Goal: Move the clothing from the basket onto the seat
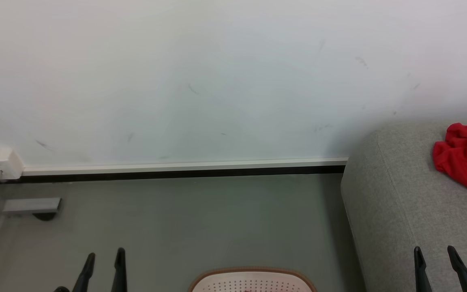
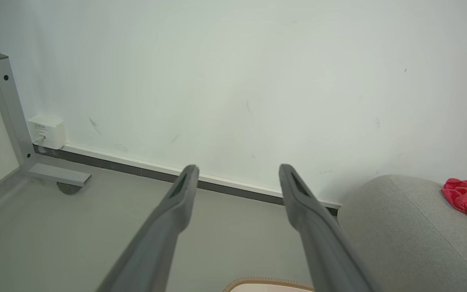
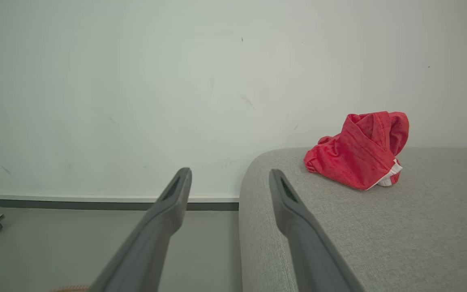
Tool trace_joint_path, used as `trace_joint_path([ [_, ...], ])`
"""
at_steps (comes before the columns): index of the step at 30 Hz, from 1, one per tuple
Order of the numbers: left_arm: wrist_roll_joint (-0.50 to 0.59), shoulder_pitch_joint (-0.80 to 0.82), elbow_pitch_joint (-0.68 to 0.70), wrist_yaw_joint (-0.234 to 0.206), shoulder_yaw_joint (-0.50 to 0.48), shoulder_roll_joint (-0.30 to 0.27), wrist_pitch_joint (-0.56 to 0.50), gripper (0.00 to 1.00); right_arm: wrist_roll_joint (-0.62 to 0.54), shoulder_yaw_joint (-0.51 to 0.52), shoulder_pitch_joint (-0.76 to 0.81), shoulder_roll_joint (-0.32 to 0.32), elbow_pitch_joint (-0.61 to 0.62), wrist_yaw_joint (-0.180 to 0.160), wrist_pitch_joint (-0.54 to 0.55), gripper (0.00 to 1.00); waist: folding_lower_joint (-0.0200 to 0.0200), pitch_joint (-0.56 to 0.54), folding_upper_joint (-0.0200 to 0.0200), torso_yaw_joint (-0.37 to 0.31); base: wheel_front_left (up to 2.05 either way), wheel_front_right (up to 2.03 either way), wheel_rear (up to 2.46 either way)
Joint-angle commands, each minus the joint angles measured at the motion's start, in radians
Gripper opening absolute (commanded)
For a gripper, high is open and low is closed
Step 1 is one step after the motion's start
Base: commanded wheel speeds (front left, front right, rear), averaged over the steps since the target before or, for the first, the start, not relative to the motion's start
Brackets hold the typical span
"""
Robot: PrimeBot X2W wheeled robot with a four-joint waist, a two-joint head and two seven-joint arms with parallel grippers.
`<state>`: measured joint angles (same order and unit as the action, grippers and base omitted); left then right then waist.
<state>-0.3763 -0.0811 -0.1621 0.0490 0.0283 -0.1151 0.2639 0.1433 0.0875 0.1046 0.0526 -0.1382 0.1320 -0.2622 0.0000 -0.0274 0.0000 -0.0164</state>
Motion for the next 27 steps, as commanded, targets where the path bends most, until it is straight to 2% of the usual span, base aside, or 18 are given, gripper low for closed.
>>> trace_joint_path([
  [1, 0.014, 0.003, -0.004, 0.005, -0.010, 0.000, 0.001, 1.00, -0.001, -0.002, -0.001, -0.002, -0.003, -0.003, -0.003, 1.00, 0.0000, 0.000, 0.0000, 0.001, 0.00, 0.00, 0.00],
  [17, 0.046, 0.008, -0.009, 0.039, -0.049, 0.038, 0.001, 1.00, 0.018, 0.004, -0.018, -0.002, 0.028, -0.003, -0.003, 1.00, 0.0000, 0.014, 0.0000, -0.014, 0.00, 0.00, 0.00],
  [22, 0.059, 0.036, -0.008, 0.049, -0.018, 0.039, -0.002, 1.00, 0.030, 0.024, -0.043, -0.002, 0.067, -0.003, -0.003, 1.00, 0.0000, 0.045, 0.0000, -0.028, 0.00, 0.00, 0.00],
  [27, 0.072, 0.102, 0.012, 0.061, 0.044, 0.030, -0.053, 1.00, 0.034, 0.039, -0.101, -0.002, 0.128, -0.003, -0.002, 1.00, 0.0000, 0.123, 0.0000, -0.060, 0.00, 0.00, 0.00],
])
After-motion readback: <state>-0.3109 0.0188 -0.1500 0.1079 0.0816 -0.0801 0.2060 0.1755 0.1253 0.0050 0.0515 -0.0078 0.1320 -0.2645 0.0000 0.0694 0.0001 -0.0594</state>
